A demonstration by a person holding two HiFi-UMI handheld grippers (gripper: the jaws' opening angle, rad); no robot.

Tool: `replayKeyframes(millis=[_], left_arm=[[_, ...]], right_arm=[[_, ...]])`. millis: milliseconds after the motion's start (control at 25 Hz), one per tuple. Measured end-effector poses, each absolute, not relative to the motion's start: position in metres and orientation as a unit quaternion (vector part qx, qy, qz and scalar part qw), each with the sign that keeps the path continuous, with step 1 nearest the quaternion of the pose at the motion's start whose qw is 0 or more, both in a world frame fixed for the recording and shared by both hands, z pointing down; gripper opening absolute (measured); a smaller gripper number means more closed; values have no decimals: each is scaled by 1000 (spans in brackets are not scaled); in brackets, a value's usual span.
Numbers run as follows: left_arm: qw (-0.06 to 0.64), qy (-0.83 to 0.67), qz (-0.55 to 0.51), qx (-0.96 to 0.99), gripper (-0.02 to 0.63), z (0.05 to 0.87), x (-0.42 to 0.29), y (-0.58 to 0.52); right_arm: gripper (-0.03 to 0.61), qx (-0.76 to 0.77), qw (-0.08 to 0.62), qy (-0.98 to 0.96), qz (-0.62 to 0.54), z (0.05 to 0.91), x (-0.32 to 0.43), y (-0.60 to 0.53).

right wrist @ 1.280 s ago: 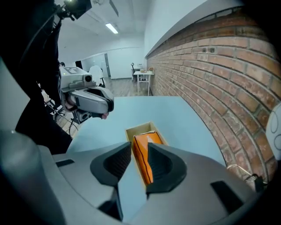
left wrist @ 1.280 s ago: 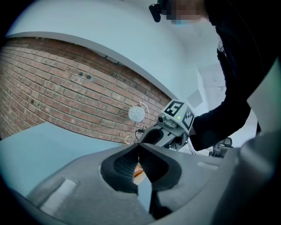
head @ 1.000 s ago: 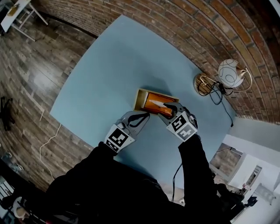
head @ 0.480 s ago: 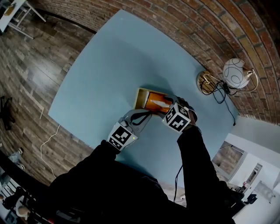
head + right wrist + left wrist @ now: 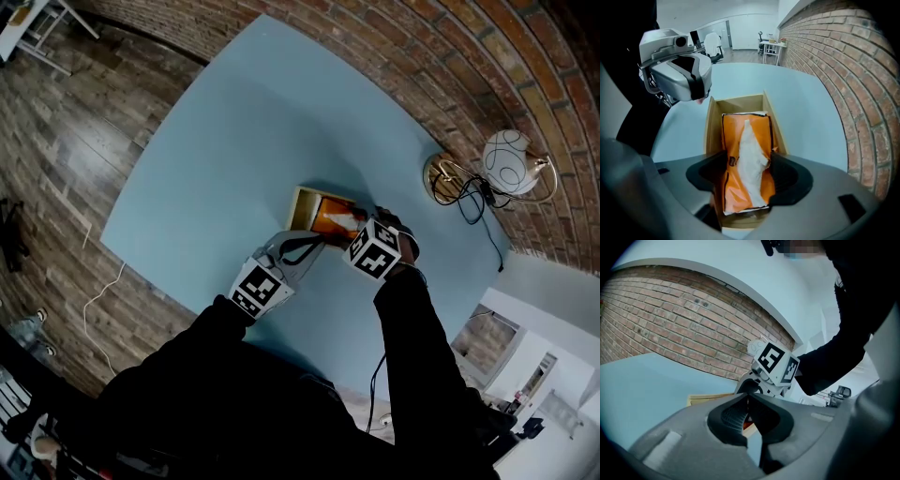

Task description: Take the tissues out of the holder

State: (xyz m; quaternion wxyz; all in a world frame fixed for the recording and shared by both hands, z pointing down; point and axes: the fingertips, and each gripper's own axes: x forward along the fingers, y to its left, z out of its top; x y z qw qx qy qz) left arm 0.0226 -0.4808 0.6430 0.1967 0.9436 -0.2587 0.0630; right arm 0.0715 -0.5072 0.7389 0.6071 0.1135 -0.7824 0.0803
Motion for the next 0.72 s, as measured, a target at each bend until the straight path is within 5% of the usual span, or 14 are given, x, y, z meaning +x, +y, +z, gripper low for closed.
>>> replayKeyframes(millis=[400,720], left_arm=[[199,-262,62,942,9,646,17,-482],[195,-261,63,943,9,644,17,-482]], right_arm=[[177,106,620,-773,84,735,68,-506],[143,104,625,-769,81,728,67,-506]])
